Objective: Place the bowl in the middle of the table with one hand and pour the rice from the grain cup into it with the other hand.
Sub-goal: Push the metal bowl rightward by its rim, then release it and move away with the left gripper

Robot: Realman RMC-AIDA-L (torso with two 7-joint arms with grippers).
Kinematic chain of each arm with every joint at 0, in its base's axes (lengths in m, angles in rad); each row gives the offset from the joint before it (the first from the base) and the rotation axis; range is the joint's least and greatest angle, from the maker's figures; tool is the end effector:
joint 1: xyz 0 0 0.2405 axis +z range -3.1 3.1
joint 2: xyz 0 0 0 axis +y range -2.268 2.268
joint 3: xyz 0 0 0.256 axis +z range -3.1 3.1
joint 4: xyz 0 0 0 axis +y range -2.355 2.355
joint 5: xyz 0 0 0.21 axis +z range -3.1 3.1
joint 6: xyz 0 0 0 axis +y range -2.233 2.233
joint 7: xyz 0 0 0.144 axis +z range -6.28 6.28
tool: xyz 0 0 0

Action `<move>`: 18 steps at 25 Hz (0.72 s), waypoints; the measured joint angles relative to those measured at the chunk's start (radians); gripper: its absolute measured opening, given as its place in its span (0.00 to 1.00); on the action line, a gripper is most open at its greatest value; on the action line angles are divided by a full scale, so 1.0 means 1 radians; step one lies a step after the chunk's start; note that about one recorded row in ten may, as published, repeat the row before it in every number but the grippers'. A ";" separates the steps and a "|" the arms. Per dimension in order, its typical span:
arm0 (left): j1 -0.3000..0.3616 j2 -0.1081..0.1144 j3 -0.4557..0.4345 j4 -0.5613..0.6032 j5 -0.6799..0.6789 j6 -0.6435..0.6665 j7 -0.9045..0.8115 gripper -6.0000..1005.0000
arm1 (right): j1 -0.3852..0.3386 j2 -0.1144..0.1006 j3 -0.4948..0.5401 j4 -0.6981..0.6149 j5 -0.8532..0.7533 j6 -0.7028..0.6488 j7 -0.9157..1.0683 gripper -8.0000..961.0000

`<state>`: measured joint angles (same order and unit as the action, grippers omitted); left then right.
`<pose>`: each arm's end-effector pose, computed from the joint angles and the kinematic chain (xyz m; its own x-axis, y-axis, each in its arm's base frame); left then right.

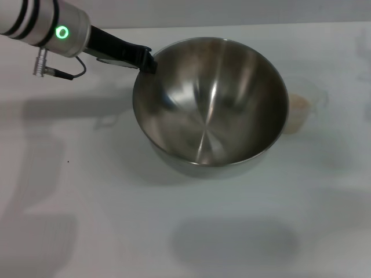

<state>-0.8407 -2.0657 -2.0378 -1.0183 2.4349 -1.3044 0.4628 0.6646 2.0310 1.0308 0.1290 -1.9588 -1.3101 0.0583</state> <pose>-0.1423 0.4282 0.0052 0.5966 0.7728 0.2165 0.7895 -0.5165 -0.3316 0.2869 0.4004 0.0813 0.6256 0.4085 -0.6646 -0.7658 0.1592 -0.6231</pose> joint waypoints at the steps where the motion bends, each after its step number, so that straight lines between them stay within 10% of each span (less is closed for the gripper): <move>1: -0.004 0.000 0.003 0.009 0.000 0.006 0.000 0.05 | 0.000 0.000 0.000 0.000 0.000 0.000 0.000 0.70; 18: -0.021 0.006 0.018 0.094 0.031 0.091 0.019 0.05 | 0.003 0.000 0.000 0.005 0.000 -0.001 0.000 0.70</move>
<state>-0.8621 -2.0594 -2.0202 -0.9240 2.4664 -1.2138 0.4817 0.6680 2.0310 1.0308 0.1335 -1.9588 -1.3116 0.0583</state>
